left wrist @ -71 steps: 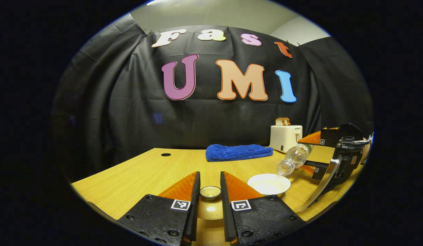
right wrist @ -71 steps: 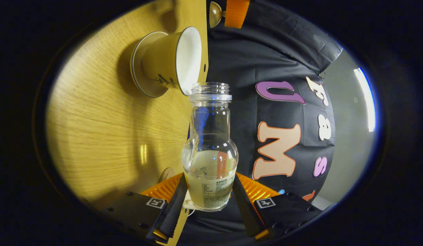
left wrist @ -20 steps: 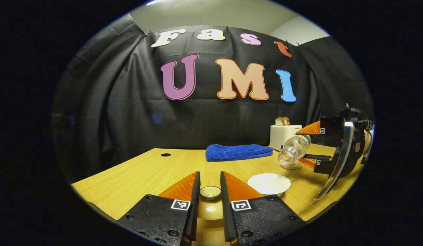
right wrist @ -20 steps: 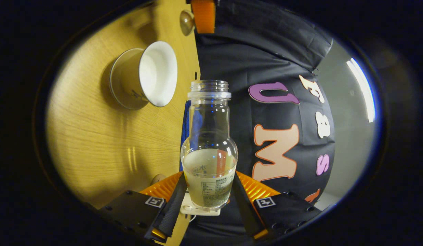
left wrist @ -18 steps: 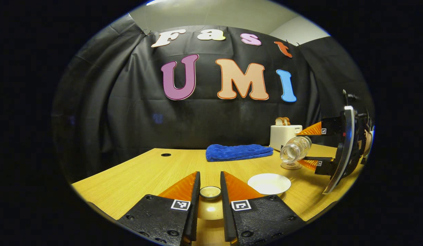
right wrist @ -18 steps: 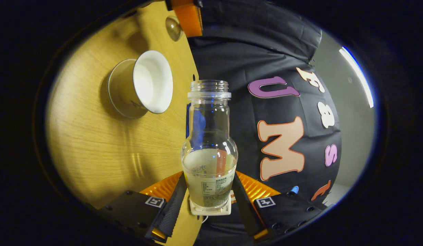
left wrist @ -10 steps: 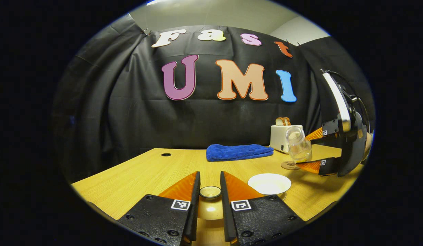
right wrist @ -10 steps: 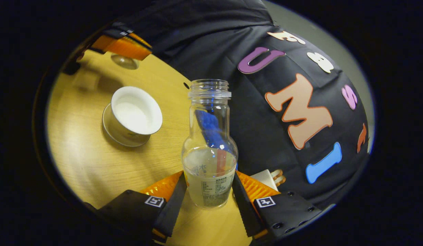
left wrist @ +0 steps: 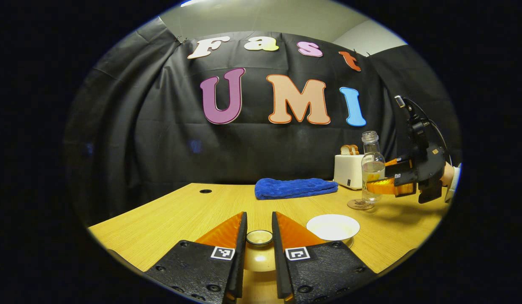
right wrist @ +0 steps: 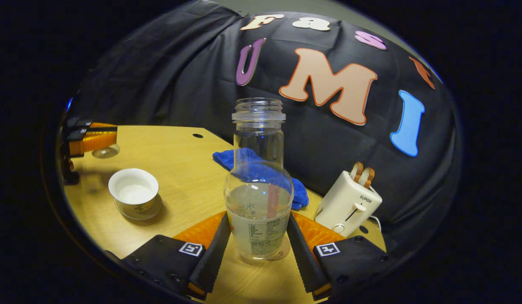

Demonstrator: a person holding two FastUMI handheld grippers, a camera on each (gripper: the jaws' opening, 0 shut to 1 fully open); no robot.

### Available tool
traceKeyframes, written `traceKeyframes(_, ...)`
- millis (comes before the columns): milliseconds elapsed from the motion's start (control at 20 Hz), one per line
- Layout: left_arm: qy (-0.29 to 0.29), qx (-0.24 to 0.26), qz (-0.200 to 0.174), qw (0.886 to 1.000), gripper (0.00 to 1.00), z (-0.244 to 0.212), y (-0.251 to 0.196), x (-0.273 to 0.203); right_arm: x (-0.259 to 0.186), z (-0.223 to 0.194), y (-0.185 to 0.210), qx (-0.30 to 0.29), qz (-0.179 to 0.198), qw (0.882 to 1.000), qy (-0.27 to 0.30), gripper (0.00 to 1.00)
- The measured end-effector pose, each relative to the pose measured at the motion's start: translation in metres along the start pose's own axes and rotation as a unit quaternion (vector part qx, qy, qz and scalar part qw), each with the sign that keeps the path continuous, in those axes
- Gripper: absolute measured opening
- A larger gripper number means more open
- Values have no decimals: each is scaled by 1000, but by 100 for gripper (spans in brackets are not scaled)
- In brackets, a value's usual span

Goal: Open the teacup lid with one hand, grasp the water bottle and pour water into the teacup with the other hand; after pouring, place the water bottle on the coaster and then close the teacup lid.

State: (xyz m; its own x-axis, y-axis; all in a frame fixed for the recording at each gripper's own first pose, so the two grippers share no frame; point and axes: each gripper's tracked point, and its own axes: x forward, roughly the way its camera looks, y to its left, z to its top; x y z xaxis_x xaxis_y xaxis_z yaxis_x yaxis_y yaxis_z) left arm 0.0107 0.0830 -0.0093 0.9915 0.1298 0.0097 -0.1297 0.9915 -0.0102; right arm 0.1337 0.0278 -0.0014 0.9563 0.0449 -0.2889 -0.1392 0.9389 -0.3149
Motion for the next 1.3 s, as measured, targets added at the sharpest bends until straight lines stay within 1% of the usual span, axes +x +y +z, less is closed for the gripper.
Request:
traceKeyframes(50, 0, 0, 0, 1000, 29, 1, 0, 0, 4, -2, -6, 24, 0, 1000, 2, 83)
traceKeyframes(100, 0, 0, 0, 1000, 29, 0, -1, 0, 7, -6, -10, 46, 0, 999, 4, 81)
traceKeyframes(150, 0, 0, -1, 1000, 29, 0, 0, 0, 11, -7, -15, 66, 0, 998, 2, 83)
traceKeyframes(300, 0, 0, -1, 1000, 29, 0, 0, 1, 26, -13, -23, 116, 1, 993, -3, 80)
traceKeyframes(350, 0, 0, -1, 1000, 29, 1, 0, 1, 31, -16, -29, 126, -6, 992, -1, 82)
traceKeyframes(550, 1, 0, -2, 1000, 29, 1, 0, 1, 47, -34, -42, 155, -25, 988, 9, 82)
traceKeyframes(700, 0, 0, -2, 1000, 28, 0, 0, 1, 53, -45, -45, 164, -28, 986, 21, 81)
traceKeyframes(900, 1, 0, -3, 1000, 29, 1, 0, -1, 52, -44, -43, 157, -27, 987, 19, 82)
traceKeyframes(950, 1, 0, -3, 1000, 29, 2, 0, -1, 52, -43, -43, 155, -27, 987, 19, 80)
traceKeyframes(1000, 1, 0, -3, 1000, 29, 2, 0, -2, 51, -44, -43, 156, -28, 987, 19, 80)
traceKeyframes(1150, 2, 0, -4, 1000, 29, 2, 0, -2, 52, -50, -41, 166, -23, 985, 30, 84)
traceKeyframes(1200, 1, 0, -4, 1000, 29, 2, 0, -2, 51, -49, -41, 167, -21, 985, 29, 84)
traceKeyframes(1250, 1, 0, -4, 1000, 29, 2, 0, -2, 48, -48, -41, 169, -19, 985, 27, 82)
traceKeyframes(1300, 1, 0, -4, 1000, 29, 2, 0, -2, 47, -50, -40, 170, -18, 985, 25, 88)
